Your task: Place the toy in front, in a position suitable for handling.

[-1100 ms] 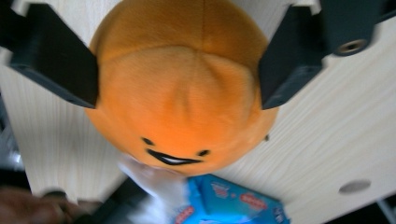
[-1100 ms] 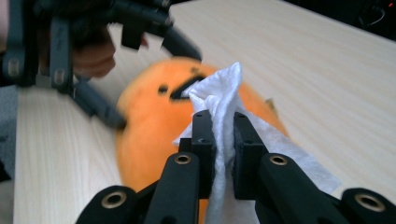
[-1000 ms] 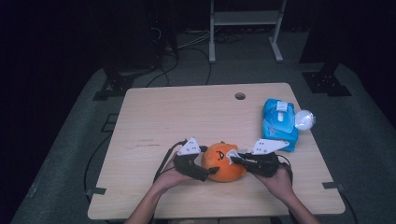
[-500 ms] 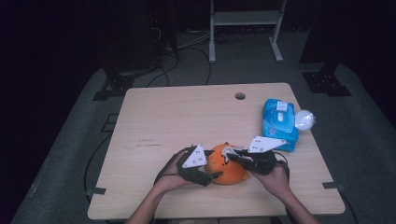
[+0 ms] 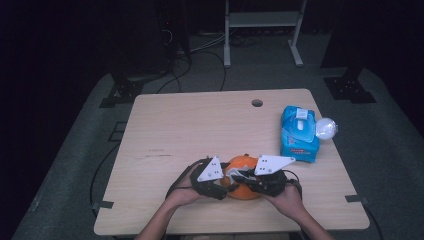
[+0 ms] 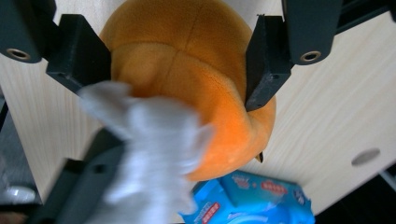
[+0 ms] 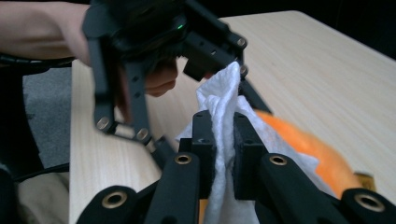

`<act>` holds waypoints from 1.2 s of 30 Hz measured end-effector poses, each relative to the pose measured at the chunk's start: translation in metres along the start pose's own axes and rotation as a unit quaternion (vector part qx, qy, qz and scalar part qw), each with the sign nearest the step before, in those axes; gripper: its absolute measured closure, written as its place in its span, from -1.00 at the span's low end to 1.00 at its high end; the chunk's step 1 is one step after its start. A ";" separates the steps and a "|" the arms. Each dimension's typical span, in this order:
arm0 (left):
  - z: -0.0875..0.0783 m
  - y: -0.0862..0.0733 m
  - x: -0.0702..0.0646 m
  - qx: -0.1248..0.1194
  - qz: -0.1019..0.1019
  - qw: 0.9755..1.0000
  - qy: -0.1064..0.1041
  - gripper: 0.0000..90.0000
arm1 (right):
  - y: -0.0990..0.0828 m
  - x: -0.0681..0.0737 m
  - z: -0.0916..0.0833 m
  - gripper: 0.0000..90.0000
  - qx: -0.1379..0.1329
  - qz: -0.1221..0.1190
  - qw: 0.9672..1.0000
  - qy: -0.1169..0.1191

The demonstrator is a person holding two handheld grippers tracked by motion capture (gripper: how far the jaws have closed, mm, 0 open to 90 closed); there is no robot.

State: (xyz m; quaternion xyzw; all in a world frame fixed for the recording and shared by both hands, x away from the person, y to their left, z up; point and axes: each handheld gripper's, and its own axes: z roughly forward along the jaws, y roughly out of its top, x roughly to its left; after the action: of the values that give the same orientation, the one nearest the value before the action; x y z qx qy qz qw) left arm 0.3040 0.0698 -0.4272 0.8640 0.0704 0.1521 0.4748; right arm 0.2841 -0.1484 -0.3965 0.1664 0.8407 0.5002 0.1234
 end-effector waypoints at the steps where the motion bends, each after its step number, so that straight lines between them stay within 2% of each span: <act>1: 0.000 -0.001 0.000 -0.002 0.003 1.000 -0.001 -0.31 | 0.001 -0.002 -0.001 0.81 -0.002 0.004 1.000 -0.004; 3: 0.000 -0.002 0.001 -0.001 0.003 1.000 -0.004 -0.31 | -0.001 -0.010 -0.006 0.81 -0.002 0.007 1.000 -0.023; 5: 0.000 -0.004 0.004 -0.005 -0.012 1.000 -0.006 -0.33 | -0.007 -0.021 -0.012 0.81 0.001 0.022 0.999 -0.040; 7: 0.001 -0.006 0.009 -0.003 -0.047 0.999 -0.009 -0.52 | -0.017 -0.031 -0.016 0.81 0.009 0.046 0.998 -0.041; 9: 0.000 -0.005 0.014 -0.015 -0.095 0.995 -0.023 -0.66 | -0.023 -0.030 -0.017 0.81 0.011 0.054 0.998 -0.039; 11: 0.001 -0.005 0.015 -0.018 -0.121 0.992 -0.025 -0.69 | -0.024 -0.027 -0.015 0.81 0.010 0.054 0.998 -0.034; 12: 0.002 -0.005 0.014 -0.011 -0.119 0.992 -0.023 -0.67 | -0.023 -0.024 -0.014 0.81 0.010 0.051 0.998 -0.033; 14: 0.003 -0.006 0.012 -0.009 -0.102 0.995 -0.016 -0.50 | -0.019 -0.020 -0.012 0.81 0.015 0.042 0.998 -0.033; 15: 0.003 -0.006 0.011 -0.010 -0.103 0.995 -0.015 -0.45 | -0.017 -0.017 -0.011 0.81 0.011 0.041 0.999 -0.028; 18: 0.003 -0.002 0.004 -0.007 -0.063 0.998 -0.008 -0.37 | -0.008 -0.007 -0.005 0.81 0.004 0.030 1.000 -0.009; 20: 0.003 0.002 -0.002 -0.001 -0.034 0.999 -0.005 -0.35 | -0.003 0.001 0.001 0.81 0.005 0.019 1.000 0.003; 22: 0.002 0.003 -0.004 0.002 -0.016 1.000 -0.001 -0.33 | 0.000 0.003 0.003 0.81 0.009 0.006 1.000 -0.003; 24: 0.002 0.002 -0.004 0.003 -0.006 1.000 -0.002 -0.32 | -0.001 -0.003 0.001 0.81 0.004 0.013 1.000 -0.007; 28: 0.002 -0.002 -0.002 0.000 -0.019 1.000 -0.004 -0.31 | -0.009 -0.021 -0.010 0.81 0.006 0.037 0.999 -0.035; 31: 0.002 -0.004 0.002 -0.001 -0.035 0.999 -0.006 -0.38 | -0.020 -0.030 -0.014 0.81 0.009 0.064 0.997 -0.033; 32: 0.002 -0.003 0.003 0.000 -0.040 0.999 -0.007 -0.48 | -0.022 -0.029 -0.013 0.81 0.010 0.063 0.997 -0.035; 34: 0.002 0.000 0.005 -0.009 -0.067 0.998 -0.011 -0.62 | -0.021 -0.025 -0.012 0.81 0.015 0.054 0.998 -0.040; 36: 0.003 0.002 0.005 -0.017 -0.083 0.996 -0.013 -0.65 | -0.018 -0.022 -0.010 0.81 0.015 0.050 0.998 -0.038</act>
State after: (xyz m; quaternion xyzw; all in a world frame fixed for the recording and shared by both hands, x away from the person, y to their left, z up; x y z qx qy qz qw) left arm 0.3096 0.0673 -0.4265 0.8487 0.1332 0.1026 0.5015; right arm 0.2973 -0.1731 -0.4074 0.2286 0.8334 0.4867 0.1279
